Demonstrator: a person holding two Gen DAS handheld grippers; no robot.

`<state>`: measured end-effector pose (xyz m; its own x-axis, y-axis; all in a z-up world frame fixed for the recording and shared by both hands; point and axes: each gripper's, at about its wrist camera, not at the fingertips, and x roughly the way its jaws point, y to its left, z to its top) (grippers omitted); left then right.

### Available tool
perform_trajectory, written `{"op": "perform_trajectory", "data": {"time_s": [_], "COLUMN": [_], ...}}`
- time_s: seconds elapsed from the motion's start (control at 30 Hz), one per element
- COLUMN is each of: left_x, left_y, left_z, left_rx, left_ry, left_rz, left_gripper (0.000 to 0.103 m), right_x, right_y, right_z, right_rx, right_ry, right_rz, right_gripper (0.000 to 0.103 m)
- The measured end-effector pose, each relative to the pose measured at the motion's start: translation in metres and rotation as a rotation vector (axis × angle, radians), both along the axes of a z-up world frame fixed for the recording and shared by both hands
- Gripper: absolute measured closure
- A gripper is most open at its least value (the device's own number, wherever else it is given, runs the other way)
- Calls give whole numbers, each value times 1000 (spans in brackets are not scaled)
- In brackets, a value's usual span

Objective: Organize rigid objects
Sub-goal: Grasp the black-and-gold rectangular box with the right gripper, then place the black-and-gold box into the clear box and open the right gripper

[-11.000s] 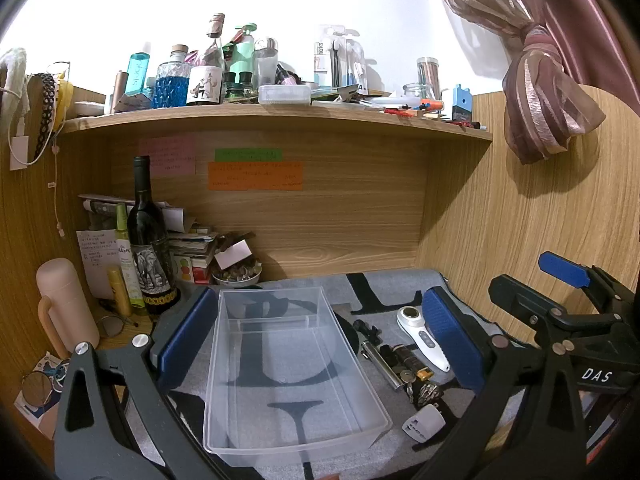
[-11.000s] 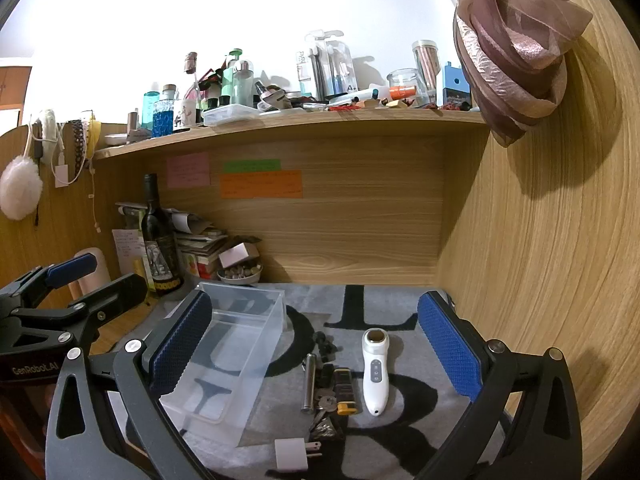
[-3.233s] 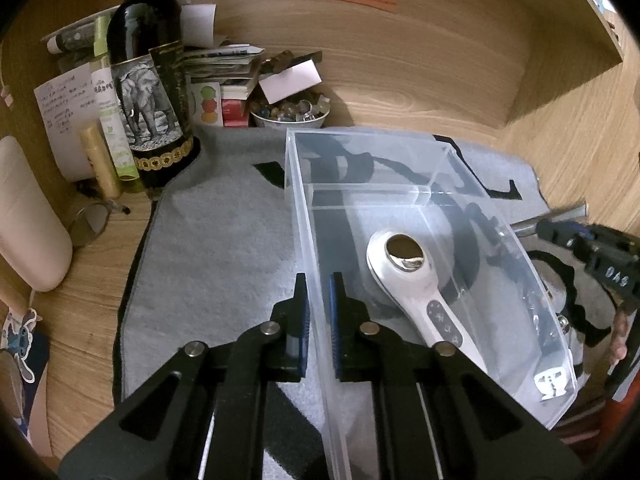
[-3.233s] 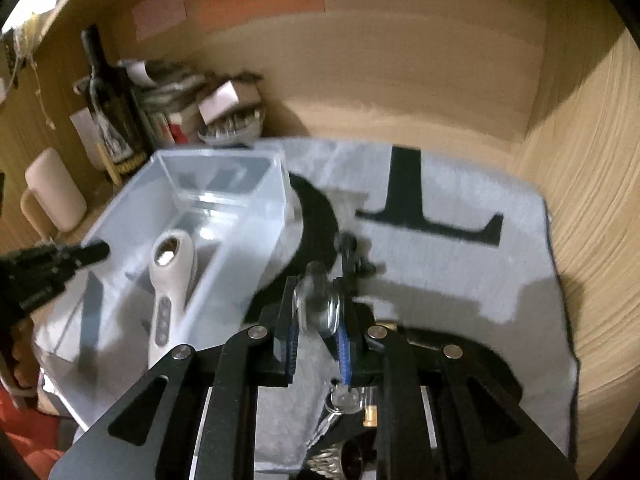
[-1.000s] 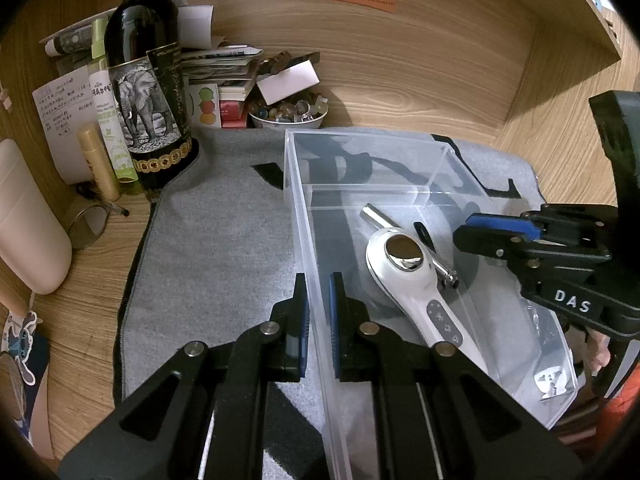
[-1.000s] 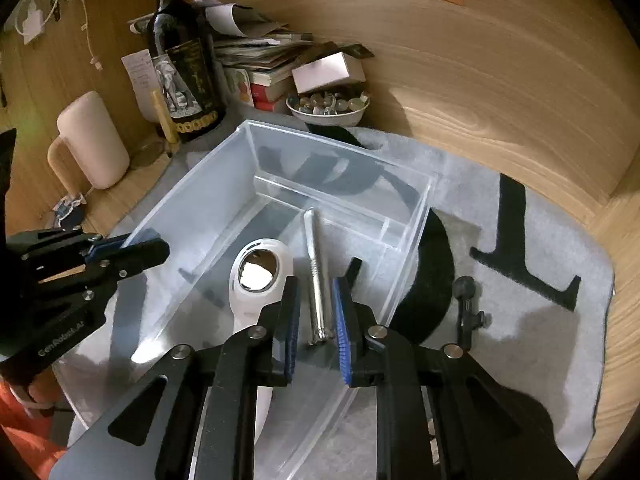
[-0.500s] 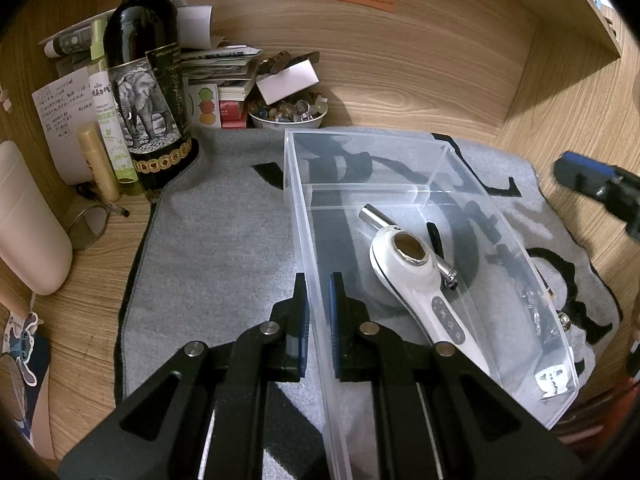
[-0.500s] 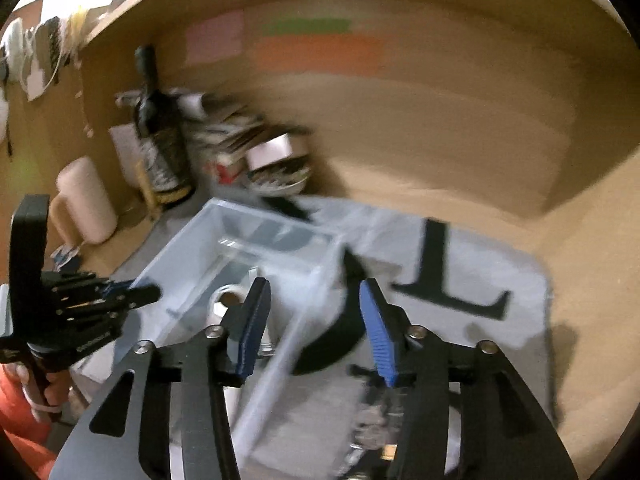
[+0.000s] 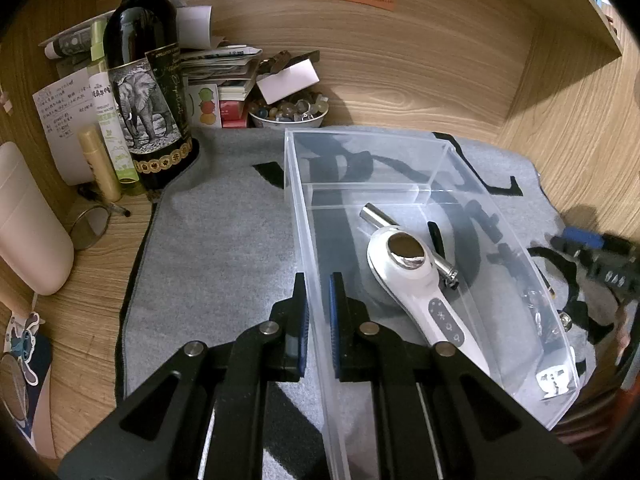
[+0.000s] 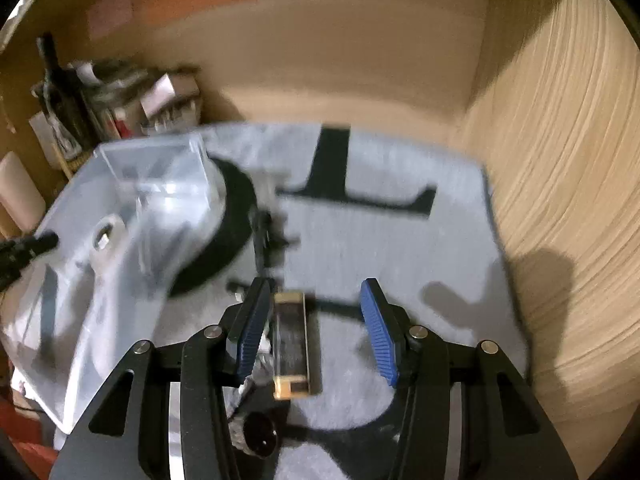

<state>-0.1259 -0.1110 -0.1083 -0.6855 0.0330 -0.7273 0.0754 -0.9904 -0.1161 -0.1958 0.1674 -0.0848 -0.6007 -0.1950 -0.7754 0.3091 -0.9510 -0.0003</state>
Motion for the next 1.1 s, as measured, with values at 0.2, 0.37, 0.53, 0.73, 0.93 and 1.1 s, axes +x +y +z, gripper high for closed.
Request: {"op": "perform_trajectory", "data": {"time_s": [0.2, 0.37, 0.53, 0.73, 0.93, 1.1], "left_x": [0, 1, 0, 0, 1, 2], "left_y": [0, -1, 0, 0, 0, 0], "left_z": [0, 1, 1, 1, 1, 1], "left_rx": [1, 3, 2, 1, 2, 3], "left_ry": [0, 0, -1, -1, 0, 0], "left_rz": [-1, 0, -1, -1, 0, 0], "left_gripper": [94, 94, 94, 94, 94, 94], "right_x": [-2, 2, 4, 10, 11, 16], "right_y": [1, 5, 11, 9, -2, -18], "right_z": [-36, -42, -39, -20, 7, 34], "right_rx": [-31, -22, -35, -51, -73, -99], "right_ry": [-99, -73, -70, -22, 51, 122], "right_rz": [5, 0, -16, -8, 26, 74], "right_gripper": [59, 76, 81, 81, 81, 81]}}
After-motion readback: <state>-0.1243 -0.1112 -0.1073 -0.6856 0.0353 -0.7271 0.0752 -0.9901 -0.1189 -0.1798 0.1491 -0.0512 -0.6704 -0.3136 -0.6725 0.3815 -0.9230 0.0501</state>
